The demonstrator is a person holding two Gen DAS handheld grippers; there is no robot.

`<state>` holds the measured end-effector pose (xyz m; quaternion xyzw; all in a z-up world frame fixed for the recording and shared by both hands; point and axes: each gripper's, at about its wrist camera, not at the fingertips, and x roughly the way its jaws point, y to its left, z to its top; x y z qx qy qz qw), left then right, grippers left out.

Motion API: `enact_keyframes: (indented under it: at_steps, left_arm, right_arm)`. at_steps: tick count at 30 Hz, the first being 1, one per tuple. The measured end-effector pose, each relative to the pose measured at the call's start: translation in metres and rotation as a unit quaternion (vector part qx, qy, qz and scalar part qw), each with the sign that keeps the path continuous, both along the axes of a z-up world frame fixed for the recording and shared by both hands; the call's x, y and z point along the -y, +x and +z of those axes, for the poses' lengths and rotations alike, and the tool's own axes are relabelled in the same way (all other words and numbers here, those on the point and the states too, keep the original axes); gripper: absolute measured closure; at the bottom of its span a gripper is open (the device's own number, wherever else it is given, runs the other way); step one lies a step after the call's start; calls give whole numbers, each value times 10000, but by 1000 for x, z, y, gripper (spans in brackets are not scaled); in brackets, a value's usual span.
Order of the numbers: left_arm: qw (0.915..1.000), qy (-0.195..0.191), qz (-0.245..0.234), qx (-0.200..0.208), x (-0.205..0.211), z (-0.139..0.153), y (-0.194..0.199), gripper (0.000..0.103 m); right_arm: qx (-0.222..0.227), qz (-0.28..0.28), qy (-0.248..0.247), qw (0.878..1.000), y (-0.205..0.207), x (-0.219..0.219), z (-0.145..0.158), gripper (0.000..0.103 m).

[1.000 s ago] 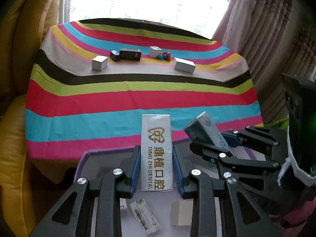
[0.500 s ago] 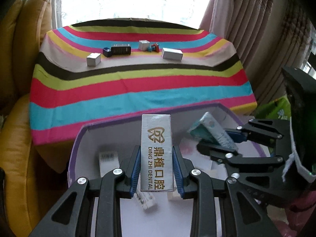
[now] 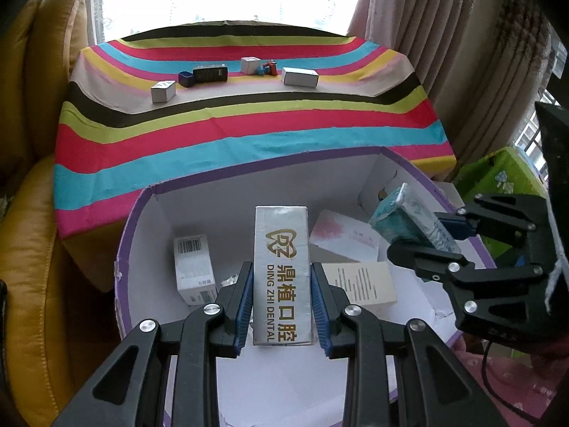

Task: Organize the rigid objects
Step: 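Open both grippers to drop the boxes into the white storage box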

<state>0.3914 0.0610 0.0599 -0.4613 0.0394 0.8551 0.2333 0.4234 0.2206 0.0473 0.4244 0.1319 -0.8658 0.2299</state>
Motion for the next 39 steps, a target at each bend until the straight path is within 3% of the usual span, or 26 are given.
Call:
enact_keyframes:
  at_steps: [23,24,28,32,39]
  left_arm:
    - [9999,-98,41,106,-1,-10,5,70]
    - [9999,-92,85,119,0,-11,5,69]
    - [9996,-78,220,145,5,-12,3,45]
    - [9994,-63,282,178,7,-13,2,41]
    - [9984,-28,372,436,9,-26,-3,38]
  right_arm:
    - [-169,84,192,9996,13,5,4,70]
    - [-188,83,172,9996,14,5,4,70]
    - [-214,28,79,9997,14,5,8,63]
    - [-190,-12,74,9998,13,6,6,50]
    - [-145,-16,132,9998,11,5,3,42]
